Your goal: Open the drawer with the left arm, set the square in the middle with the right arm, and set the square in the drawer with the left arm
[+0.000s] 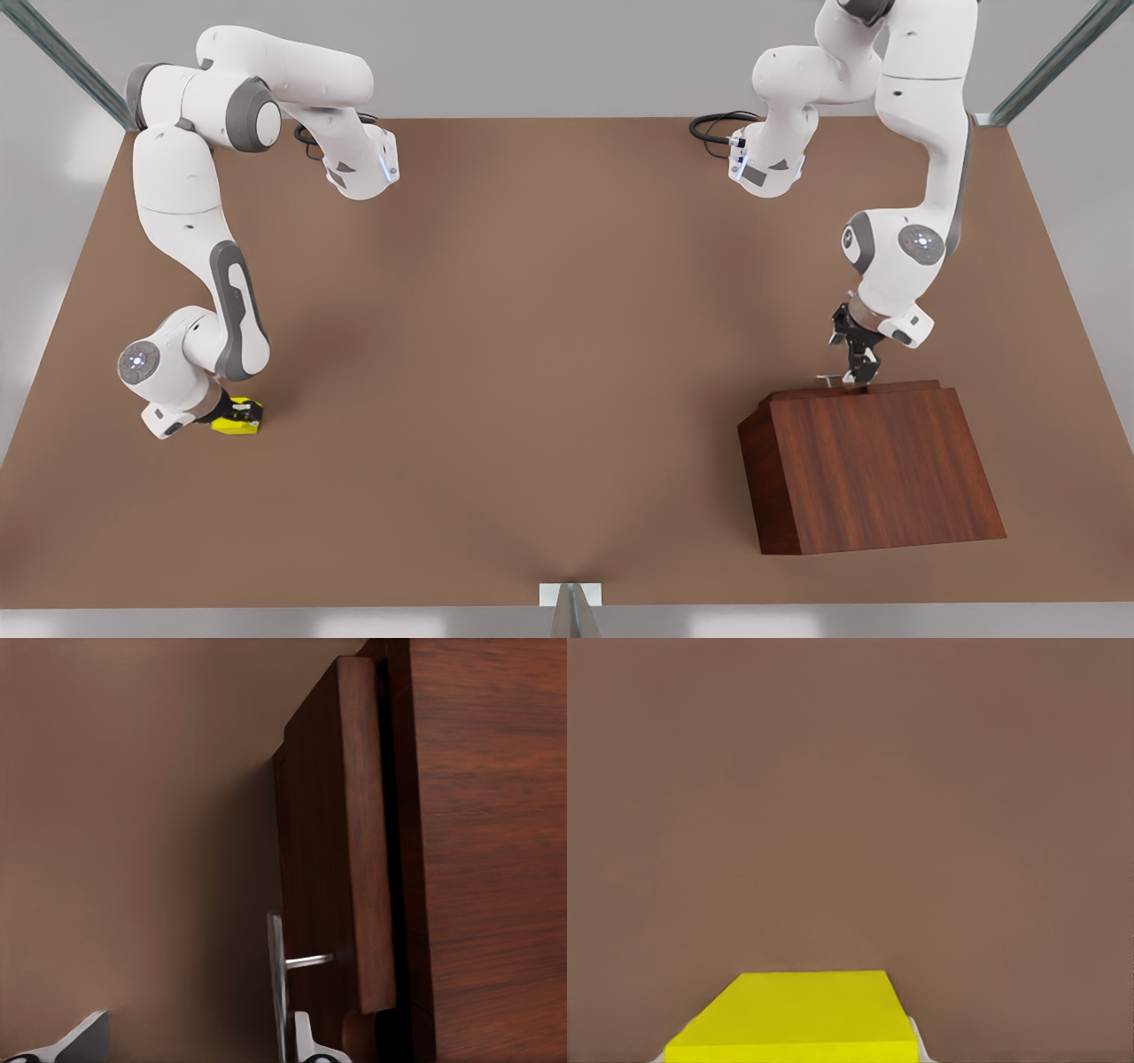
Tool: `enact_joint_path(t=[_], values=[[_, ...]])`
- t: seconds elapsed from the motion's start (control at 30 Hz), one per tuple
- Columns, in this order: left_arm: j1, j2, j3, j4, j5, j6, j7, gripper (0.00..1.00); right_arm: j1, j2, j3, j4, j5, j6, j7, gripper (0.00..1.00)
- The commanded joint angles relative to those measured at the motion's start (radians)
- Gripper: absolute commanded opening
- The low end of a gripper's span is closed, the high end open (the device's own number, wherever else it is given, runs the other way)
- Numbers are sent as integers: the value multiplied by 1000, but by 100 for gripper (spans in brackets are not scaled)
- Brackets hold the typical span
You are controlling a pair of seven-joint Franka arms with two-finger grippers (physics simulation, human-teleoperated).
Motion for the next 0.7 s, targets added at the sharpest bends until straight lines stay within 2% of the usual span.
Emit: enact_joint_path(t=[0.0,0.3,0.4,0.57,0.67], values=[[1,-3,0,-2,-1,-1,0,100,0,0,0,1,0,0,1,74],[-1,-70,35,-84,0,-4,-34,100,0,-2,2,2,0,0,1,70],[-4,-83,35,-106,0,-4,-57,100,-12,-25,48,-1,-1,-9,42,70],[-12,-117,35,-129,-1,-28,-72,100,14,-134,83,-79,-5,-11,157,72],[-36,-127,35,-143,-1,-33,-110,100,110,-192,87,-131,-5,-43,324,72]])
